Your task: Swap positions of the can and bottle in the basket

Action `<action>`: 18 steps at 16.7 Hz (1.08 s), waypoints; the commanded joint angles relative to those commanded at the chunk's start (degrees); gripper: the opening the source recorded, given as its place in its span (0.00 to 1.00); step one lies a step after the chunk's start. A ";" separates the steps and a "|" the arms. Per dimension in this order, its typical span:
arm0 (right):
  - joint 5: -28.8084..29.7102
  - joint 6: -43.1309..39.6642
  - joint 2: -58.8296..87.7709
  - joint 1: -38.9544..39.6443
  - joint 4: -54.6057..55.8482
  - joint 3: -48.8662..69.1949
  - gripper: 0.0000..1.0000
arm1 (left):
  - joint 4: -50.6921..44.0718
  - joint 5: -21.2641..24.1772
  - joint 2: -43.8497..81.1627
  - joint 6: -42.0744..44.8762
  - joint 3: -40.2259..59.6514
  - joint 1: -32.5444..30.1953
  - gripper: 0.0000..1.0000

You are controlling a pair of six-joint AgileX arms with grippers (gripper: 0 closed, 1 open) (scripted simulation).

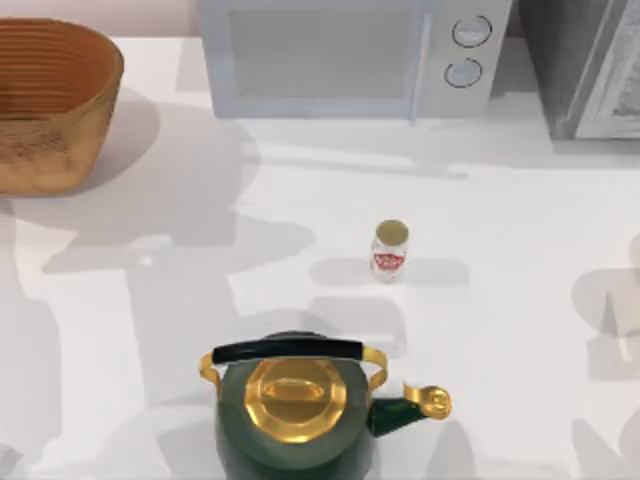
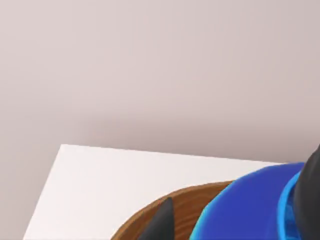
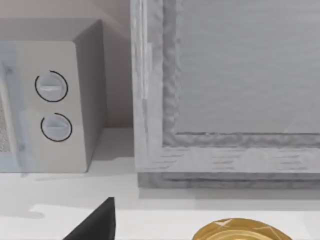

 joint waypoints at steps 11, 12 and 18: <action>0.00 0.00 0.00 0.00 0.00 0.00 1.00 | -6.96 -3.93 0.91 0.09 7.59 -7.46 0.00; 0.00 0.00 0.00 0.00 0.00 0.00 1.00 | -5.83 -4.09 2.32 0.02 7.96 -7.73 0.00; 0.00 0.00 0.00 0.00 0.00 0.00 1.00 | 1.12 -5.41 11.20 -0.47 9.92 -9.30 0.00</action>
